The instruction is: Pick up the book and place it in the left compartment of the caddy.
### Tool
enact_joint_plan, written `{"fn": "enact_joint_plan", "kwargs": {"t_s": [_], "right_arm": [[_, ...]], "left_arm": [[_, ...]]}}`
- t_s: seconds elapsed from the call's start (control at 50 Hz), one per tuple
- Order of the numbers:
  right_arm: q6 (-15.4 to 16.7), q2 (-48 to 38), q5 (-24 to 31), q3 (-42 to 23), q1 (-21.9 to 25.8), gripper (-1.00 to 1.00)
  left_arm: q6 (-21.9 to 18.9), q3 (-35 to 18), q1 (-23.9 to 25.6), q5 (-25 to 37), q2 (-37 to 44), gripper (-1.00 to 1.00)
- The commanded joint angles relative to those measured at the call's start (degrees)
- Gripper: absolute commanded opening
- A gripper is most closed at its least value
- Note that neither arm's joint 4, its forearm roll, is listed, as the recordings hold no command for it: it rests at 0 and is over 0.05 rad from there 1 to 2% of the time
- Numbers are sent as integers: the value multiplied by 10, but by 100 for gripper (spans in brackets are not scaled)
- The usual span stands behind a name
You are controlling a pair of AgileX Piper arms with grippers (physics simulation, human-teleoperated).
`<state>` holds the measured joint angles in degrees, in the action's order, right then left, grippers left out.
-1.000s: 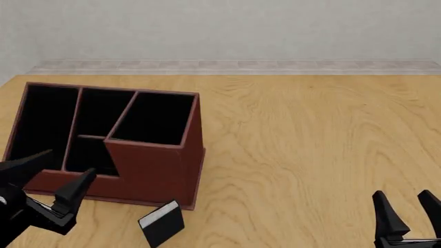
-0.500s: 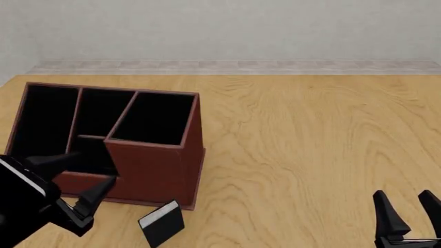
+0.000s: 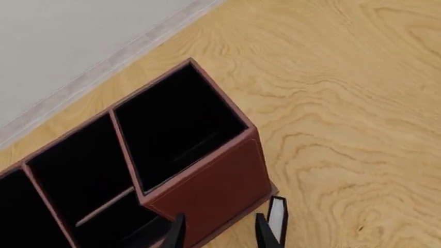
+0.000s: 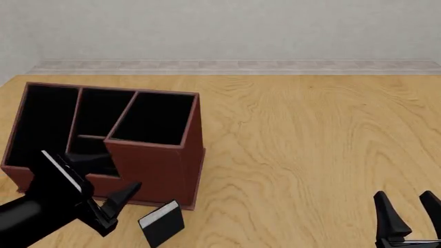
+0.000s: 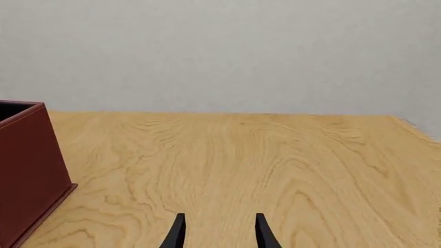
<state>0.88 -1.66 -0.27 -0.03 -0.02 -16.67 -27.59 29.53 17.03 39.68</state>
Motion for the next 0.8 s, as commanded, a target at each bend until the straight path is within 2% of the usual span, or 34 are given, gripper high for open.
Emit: {"fn": "enact_joint_plan", "kwargs": {"t_s": [0.02, 0.38, 0.8], "right_arm": [[1, 5, 4, 0, -1, 100], [-3, 6, 4, 0, -2, 100], [-1, 6, 2, 0, -5, 100]], "left_arm": [[13, -7, 48, -10, 30, 100], [28, -13, 94, 3, 44, 100], [38, 3, 89, 9, 57, 100]]}}
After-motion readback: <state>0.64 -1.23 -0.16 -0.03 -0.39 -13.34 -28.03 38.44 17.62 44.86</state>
